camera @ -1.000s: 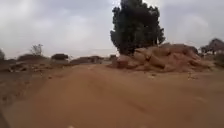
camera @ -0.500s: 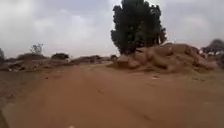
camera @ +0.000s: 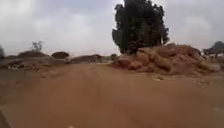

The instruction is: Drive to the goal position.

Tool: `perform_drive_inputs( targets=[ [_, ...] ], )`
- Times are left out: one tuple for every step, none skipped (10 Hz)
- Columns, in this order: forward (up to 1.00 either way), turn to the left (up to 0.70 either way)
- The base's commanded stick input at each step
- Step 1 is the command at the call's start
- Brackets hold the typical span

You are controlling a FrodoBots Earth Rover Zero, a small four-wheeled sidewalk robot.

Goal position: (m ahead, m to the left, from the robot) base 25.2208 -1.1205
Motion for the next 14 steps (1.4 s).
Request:
perform_drive_inputs(
  targets=[
    [0.50,0.00],
    [0.50,0.00],
    [0.50,0.00],
    [0.50,0.00],
    [0.50,0.00],
    [0.50,0.00],
    [0.50,0.00],
    [0.50,0.00],
    [0.50,0.00],
    [0.50,0.00],
    [0.50,0.00],
    [0.50,0.00],
    [0.50,0.00],
    [0.50,0.00]
  ],
)
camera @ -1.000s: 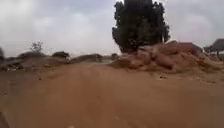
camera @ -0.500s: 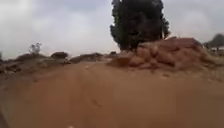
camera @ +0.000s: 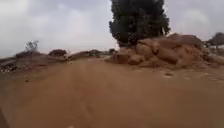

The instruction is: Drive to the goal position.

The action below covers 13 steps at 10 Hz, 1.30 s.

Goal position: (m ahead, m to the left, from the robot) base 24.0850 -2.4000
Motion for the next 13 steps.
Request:
perform_drive_inputs(
  targets=[
    [0.50,0.00],
    [0.50,0.00],
    [0.50,0.00],
    [0.50,0.00],
    [0.50,0.00],
    [0.50,0.00],
    [0.50,0.00],
    [0.50,0.00],
    [0.50,0.00],
    [0.50,0.00],
    [0.50,0.00],
    [0.50,0.00],
    [0.50,0.00]
  ],
)
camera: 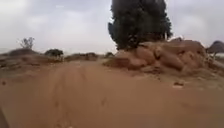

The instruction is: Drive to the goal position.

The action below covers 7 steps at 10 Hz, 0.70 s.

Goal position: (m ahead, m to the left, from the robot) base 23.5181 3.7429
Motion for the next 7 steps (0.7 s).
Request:
perform_drive_inputs(
  targets=[
    [0.50,0.00],
    [0.50,0.00],
    [0.50,0.00],
    [0.50,0.00],
    [0.50,0.00],
    [0.50,0.00],
    [0.50,0.00]
  ],
)
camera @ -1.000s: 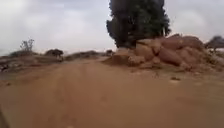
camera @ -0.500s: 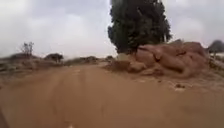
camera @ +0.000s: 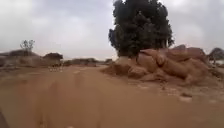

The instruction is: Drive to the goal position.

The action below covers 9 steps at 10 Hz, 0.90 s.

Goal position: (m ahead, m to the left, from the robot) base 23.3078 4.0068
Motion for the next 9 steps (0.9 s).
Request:
perform_drive_inputs(
  targets=[
    [0.50,0.00],
    [0.50,0.00],
    [0.50,0.00],
    [0.50,0.00],
    [0.50,0.00],
    [0.50,0.00],
    [0.50,0.00],
    [0.50,0.00],
    [0.50,0.00]
  ],
)
